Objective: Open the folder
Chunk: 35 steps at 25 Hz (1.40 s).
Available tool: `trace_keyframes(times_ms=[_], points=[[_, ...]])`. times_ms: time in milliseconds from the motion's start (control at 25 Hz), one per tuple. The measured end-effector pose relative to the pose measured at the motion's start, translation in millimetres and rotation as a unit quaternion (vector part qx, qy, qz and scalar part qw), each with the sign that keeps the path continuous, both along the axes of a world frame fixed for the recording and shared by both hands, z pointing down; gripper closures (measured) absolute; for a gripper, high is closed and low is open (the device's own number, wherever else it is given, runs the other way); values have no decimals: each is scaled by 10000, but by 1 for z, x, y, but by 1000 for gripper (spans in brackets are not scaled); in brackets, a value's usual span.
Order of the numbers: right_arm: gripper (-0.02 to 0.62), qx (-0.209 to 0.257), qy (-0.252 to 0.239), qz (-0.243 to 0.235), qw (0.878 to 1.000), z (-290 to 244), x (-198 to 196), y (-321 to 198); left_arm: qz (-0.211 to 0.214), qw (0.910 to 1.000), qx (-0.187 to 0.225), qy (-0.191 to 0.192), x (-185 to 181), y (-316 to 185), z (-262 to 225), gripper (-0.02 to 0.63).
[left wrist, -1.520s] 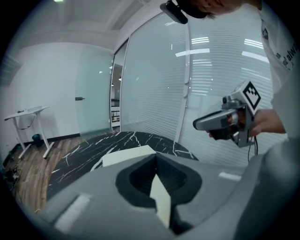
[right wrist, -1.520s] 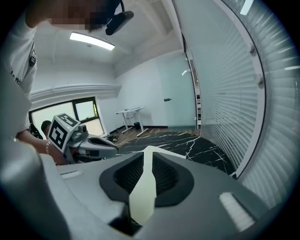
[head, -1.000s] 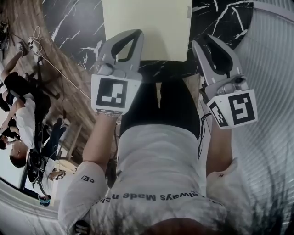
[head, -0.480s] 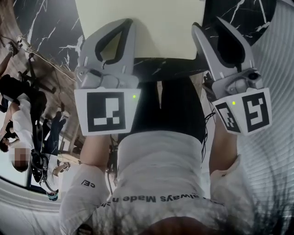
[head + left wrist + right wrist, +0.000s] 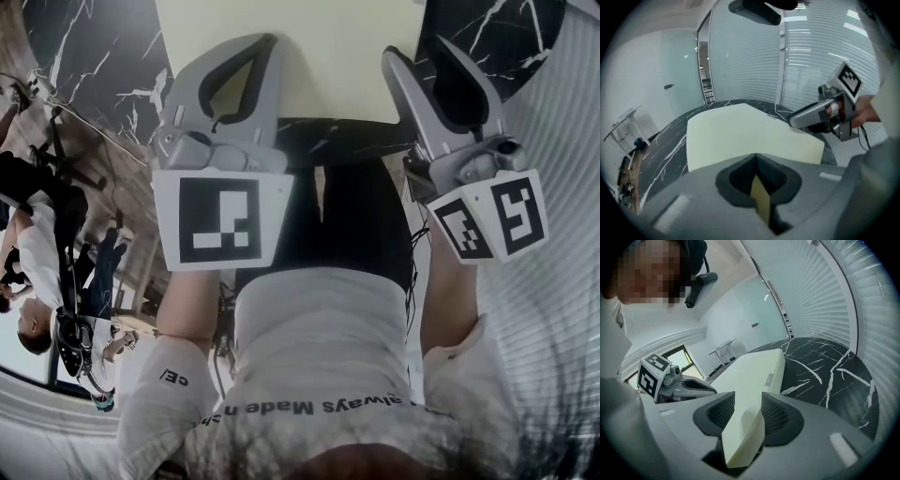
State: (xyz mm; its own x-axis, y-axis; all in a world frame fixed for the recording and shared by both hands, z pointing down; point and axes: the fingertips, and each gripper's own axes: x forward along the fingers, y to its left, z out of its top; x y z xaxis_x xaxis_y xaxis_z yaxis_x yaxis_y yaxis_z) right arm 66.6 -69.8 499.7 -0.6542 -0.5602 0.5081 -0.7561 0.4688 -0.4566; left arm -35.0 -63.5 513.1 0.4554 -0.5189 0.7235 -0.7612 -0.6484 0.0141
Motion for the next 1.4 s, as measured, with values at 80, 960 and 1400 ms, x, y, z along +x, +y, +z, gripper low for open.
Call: trace_keyframes(times_ms=[80, 960, 1400], points=[[417, -55, -1, 32, 10000, 4, -2, 0, 9, 10000, 11, -1, -1, 0, 0, 604], [408, -1085, -1785, 1004, 9728, -7, 4, -12, 1, 10000, -30, -26, 0, 0, 3, 604], [437, -1634, -3002, 1080, 9336, -21, 10, -10, -1, 9999, -123, -75, 1, -1, 4, 604]])
